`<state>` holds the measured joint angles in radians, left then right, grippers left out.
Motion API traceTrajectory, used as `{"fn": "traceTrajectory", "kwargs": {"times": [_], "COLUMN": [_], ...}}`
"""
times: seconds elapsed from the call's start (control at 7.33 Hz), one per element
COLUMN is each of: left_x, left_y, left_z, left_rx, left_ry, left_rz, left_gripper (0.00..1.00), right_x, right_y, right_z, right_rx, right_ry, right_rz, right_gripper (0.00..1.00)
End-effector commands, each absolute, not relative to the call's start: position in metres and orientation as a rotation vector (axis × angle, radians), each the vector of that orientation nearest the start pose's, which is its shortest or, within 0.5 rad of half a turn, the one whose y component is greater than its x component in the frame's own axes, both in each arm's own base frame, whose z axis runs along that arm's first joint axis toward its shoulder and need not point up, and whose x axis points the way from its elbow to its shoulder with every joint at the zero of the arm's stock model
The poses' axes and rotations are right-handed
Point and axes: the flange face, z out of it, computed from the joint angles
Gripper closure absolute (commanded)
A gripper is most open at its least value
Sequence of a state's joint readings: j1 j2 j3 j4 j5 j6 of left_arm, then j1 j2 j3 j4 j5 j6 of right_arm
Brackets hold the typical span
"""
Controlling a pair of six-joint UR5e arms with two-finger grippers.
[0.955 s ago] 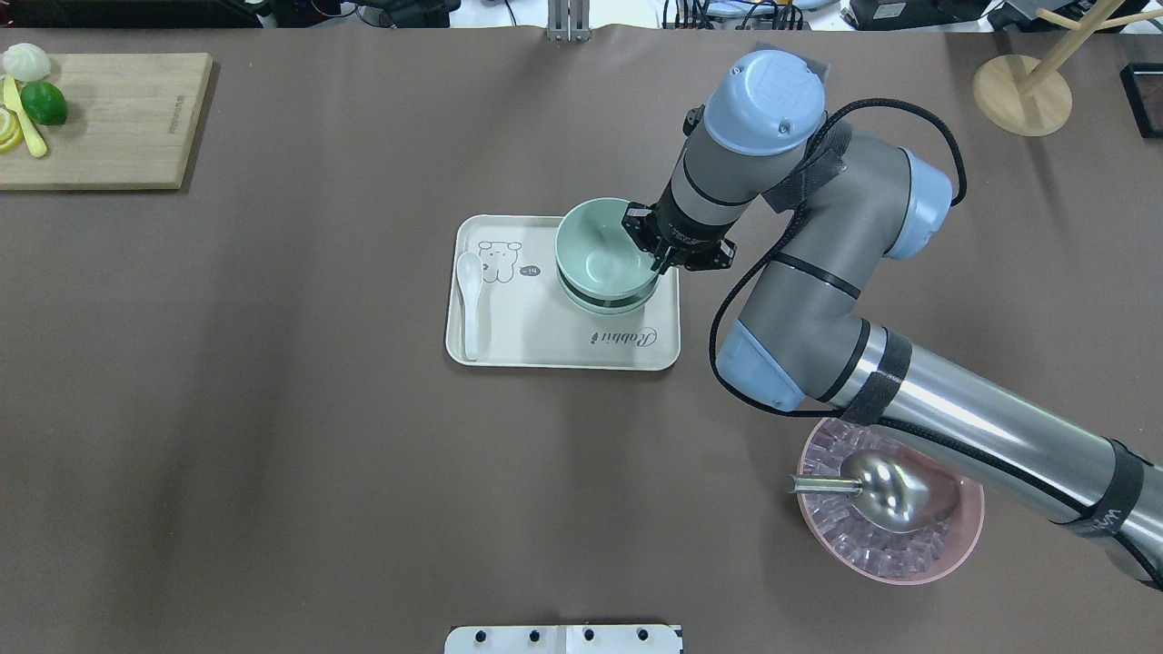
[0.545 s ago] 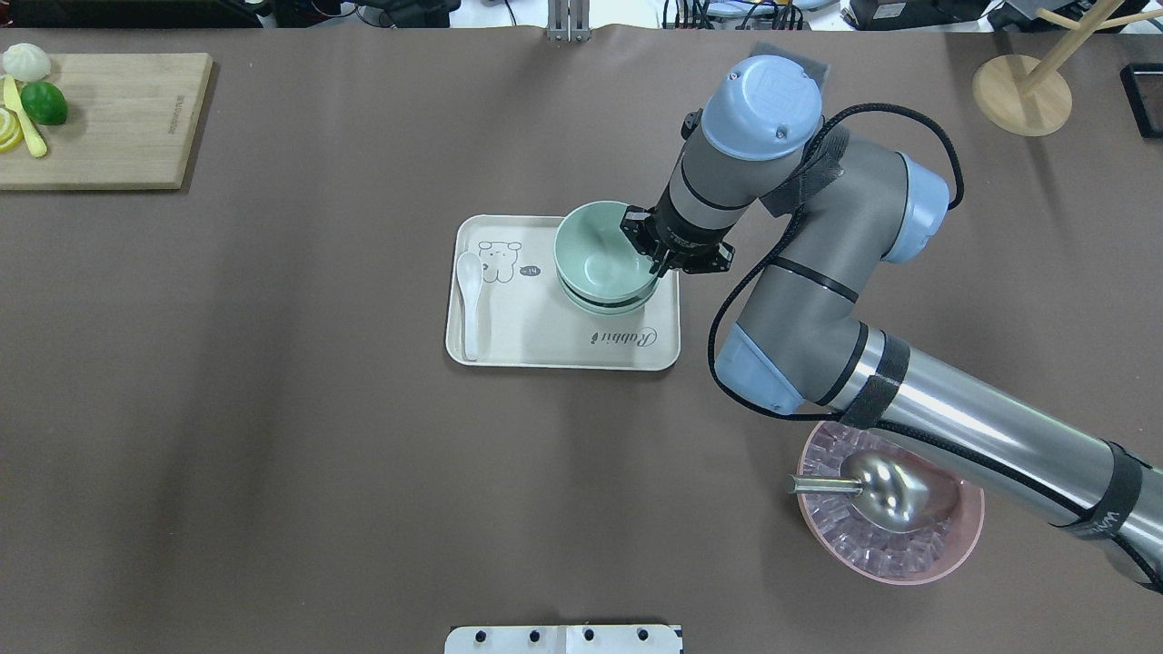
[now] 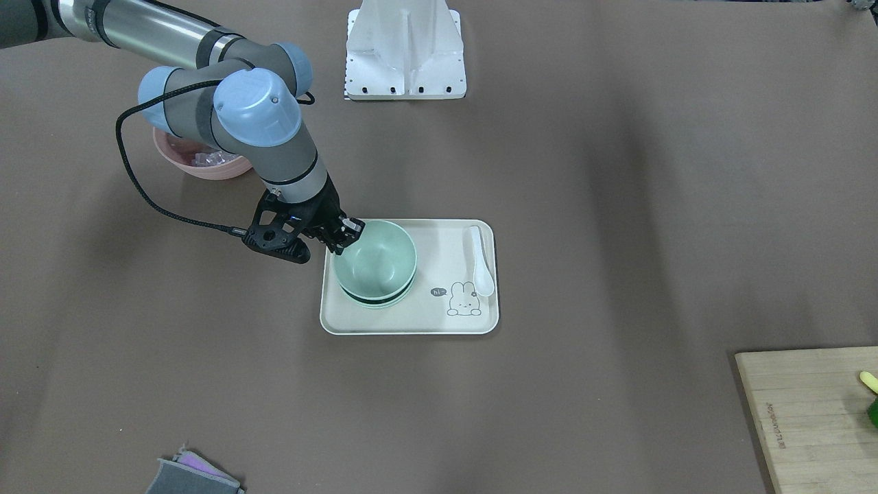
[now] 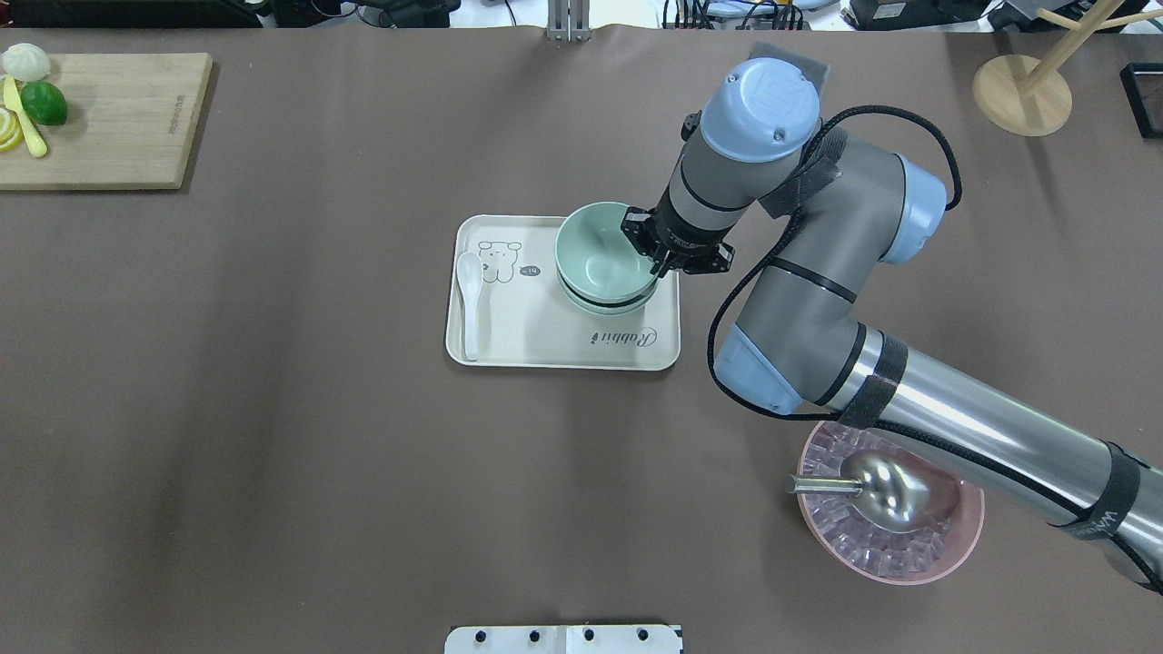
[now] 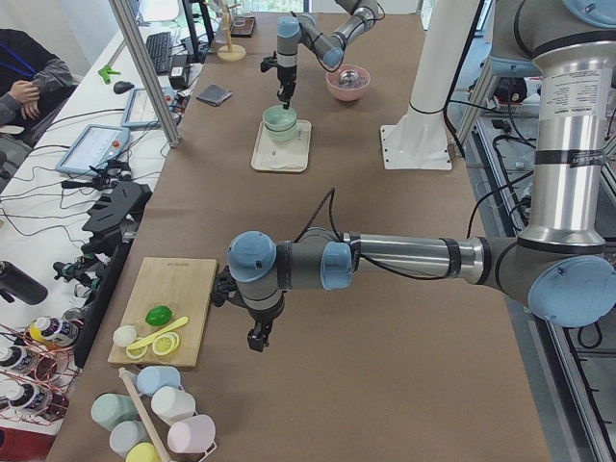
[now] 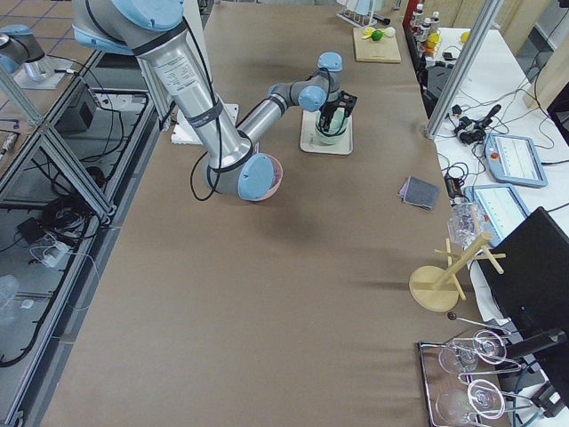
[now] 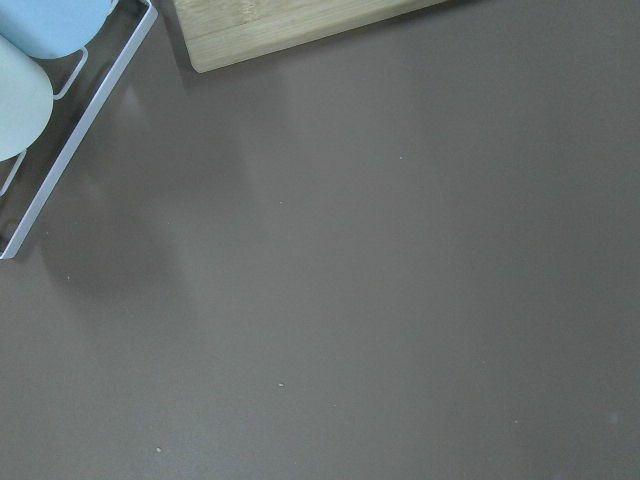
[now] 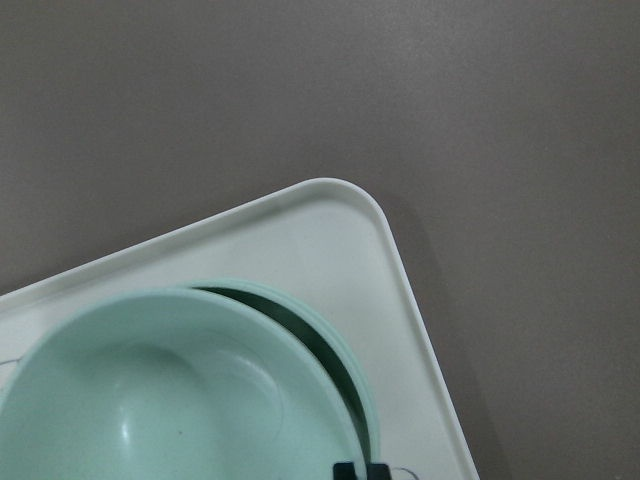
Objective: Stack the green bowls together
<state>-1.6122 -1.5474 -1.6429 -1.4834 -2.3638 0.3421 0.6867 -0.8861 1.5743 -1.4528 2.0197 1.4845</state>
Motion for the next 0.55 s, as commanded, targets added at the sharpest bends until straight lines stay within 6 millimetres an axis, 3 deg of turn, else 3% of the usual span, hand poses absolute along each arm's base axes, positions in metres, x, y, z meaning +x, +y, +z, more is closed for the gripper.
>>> {"fn": "traceTrajectory", "kwargs": {"times": [0.0,0.41], "left_x": [-0.0821,-0.0819], "left_y": [-0.4757,-0.4757], "left_z": [0.6440,0.6444], "left_rx": [0.111,0.112], "left_ry": [0.789,0.792], "left_rz": [0.266,0.267], "left_gripper": [0.01,0.01], "right_x": [-0.4909,-0.4959], "right_y": [-0.5192,-0.5164], "right_z": [0.2372,0.2372], "right_rx": [-0.090,-0.092], "right_ry": [-0.887,-0.884], "right_rz": [0.384,0.378], "right_gripper": [1.00,1.00]}}
